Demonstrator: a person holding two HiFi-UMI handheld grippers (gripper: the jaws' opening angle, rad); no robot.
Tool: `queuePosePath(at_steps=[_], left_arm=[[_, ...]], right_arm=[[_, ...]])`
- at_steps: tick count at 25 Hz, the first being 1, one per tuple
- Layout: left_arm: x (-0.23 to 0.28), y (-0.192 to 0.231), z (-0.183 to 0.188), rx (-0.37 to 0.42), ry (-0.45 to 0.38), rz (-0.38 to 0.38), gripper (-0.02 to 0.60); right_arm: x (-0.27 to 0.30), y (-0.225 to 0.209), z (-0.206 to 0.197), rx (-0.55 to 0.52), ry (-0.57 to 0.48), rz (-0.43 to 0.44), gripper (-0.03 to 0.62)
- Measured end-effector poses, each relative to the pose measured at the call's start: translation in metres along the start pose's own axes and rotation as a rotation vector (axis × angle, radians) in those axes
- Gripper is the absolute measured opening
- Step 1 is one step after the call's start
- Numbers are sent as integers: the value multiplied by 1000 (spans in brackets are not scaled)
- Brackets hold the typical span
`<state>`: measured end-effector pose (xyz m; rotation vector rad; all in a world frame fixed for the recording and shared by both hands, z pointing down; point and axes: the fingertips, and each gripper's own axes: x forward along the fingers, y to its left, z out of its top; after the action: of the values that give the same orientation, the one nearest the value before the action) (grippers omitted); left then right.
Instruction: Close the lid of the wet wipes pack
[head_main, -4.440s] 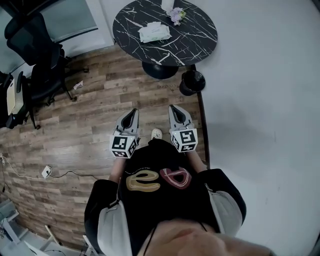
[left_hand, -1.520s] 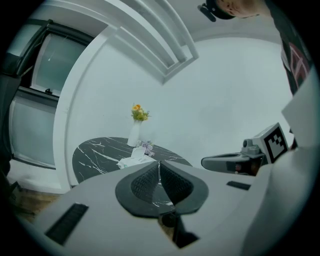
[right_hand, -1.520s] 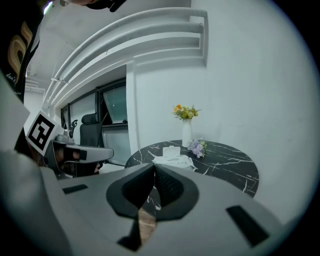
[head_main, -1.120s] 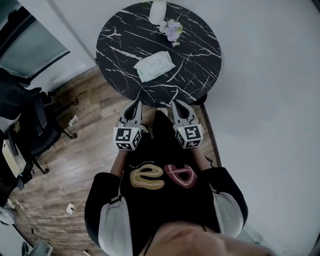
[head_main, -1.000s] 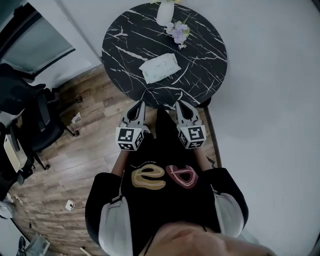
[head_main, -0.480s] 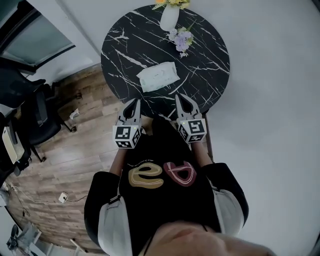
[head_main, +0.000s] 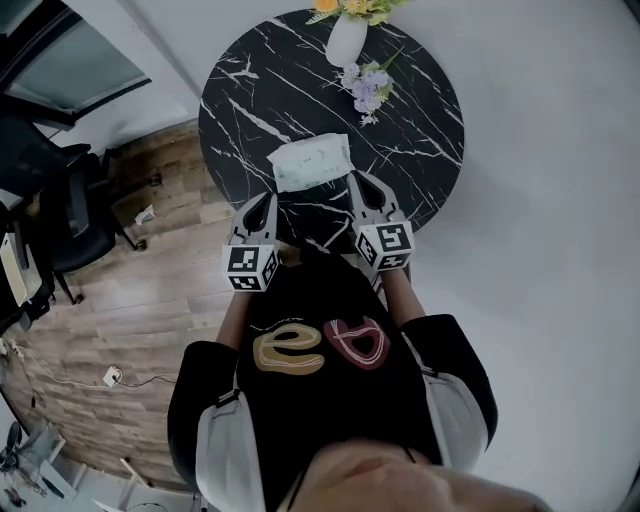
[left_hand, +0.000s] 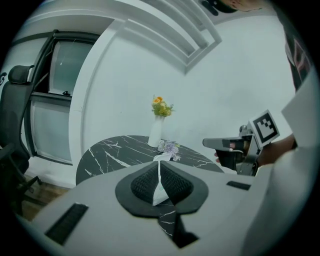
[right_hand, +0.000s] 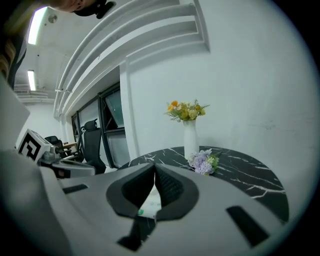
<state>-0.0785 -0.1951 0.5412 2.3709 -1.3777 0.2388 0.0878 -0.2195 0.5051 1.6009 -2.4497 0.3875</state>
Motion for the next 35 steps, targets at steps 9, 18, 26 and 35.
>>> queuePosePath(at_steps=[9, 18, 26, 35], left_arm=[[32, 4, -9, -30, 44, 50, 25], [60, 16, -10, -51, 72, 108, 25], [79, 19, -30, -65, 146, 130, 25], [89, 21, -49, -61, 209, 148, 25]], right_arm=[[43, -9, 9, -36, 33, 97, 12], [82, -14, 19, -68, 86, 170, 12], [110, -8, -3, -92, 195, 229, 12], [123, -5, -28, -90, 263, 243, 12]])
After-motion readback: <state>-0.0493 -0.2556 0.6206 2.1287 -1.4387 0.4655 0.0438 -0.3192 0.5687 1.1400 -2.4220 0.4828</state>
